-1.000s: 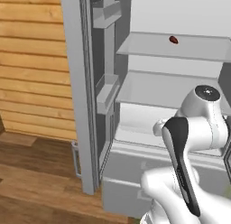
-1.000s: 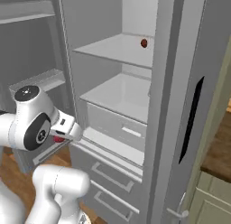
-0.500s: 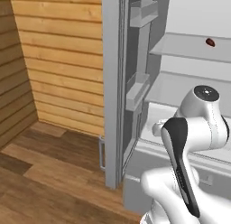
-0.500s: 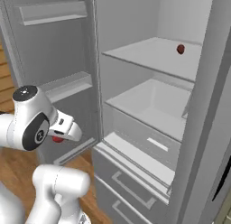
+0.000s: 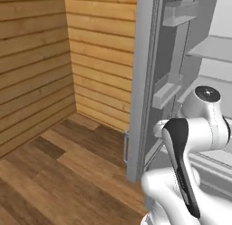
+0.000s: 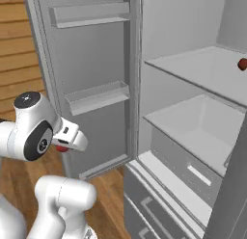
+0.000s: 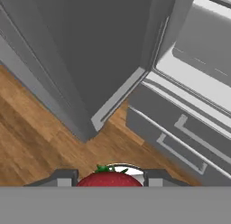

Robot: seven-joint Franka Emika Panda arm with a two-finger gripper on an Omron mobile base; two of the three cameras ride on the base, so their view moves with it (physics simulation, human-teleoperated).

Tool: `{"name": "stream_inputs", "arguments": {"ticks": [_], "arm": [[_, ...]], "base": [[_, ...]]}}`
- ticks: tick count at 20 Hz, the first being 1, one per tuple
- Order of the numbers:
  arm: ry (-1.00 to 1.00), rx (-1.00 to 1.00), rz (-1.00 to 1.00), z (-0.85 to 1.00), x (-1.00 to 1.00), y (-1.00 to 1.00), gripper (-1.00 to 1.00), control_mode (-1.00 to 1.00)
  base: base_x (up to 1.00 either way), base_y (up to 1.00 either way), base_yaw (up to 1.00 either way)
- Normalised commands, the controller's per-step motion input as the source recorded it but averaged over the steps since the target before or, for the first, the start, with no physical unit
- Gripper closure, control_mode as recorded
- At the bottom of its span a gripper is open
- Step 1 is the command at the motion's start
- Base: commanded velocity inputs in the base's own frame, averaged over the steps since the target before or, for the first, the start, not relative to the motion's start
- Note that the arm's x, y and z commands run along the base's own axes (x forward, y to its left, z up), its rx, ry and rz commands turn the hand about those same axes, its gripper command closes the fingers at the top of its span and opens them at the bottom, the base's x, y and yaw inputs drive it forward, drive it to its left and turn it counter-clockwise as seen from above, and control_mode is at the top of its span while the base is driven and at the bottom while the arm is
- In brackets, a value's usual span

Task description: Take the strawberry from the fridge and place it on top of the pancake, located on the dining counter.

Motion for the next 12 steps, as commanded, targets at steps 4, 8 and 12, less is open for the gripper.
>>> {"name": "stream_inputs", "arguments": {"ticks": [4, 8, 12], "arm": [[0.00, 0.00, 0.00, 0.00, 0.00, 0.00, 1.00, 1.00], [0.00, 0.00, 0.00, 0.00, 0.00, 0.00, 1.00, 1.00], [0.00, 0.00, 0.00, 0.00, 0.00, 0.00, 1.00, 1.00]], "base": [[-1.00, 0.68, 0.52], [-1.00, 0.97, 0.52], [-1.00, 1.00, 0.51]]}}
